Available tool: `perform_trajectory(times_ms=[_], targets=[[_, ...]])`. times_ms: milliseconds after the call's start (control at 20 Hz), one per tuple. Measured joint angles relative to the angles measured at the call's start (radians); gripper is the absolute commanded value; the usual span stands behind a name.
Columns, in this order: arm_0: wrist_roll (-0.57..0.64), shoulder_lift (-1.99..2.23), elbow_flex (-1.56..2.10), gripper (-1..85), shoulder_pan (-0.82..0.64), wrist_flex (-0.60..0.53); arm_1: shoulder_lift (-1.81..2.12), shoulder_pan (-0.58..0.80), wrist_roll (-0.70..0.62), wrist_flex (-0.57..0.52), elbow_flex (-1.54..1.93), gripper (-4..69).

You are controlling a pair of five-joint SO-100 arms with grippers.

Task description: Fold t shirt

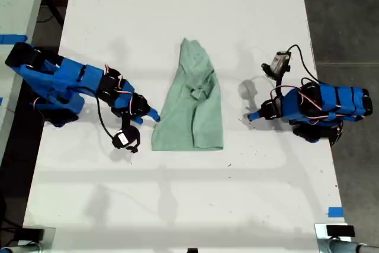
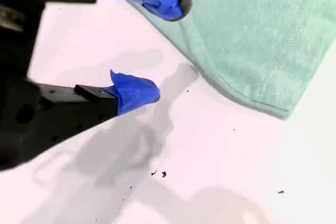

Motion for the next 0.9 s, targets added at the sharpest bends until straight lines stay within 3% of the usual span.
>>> perform_trajectory(times_ms=[350,700,750,800,900], targets=[[0.002,-0.445,-0.423,21.0,0.002,0.163,0.000,0.000,0.000,0.000,0.000,1.9],[-0.002,-0.534,-0.506,20.0,0.029,0.218,0.000,0.000,0.000,0.000,0.000,1.9],[-0.003,-0.558,-0.509,16.6,0.029,0.216,0.000,0.000,0.000,0.000,0.000,1.9],[-0.005,-0.583,-0.515,4.0,0.029,0.218,0.000,0.000,0.000,0.000,0.000,2.0],[-0.002,-0.620,-0.566,-0.1,0.026,0.206,0.000,0.000,0.000,0.000,0.000,2.1]])
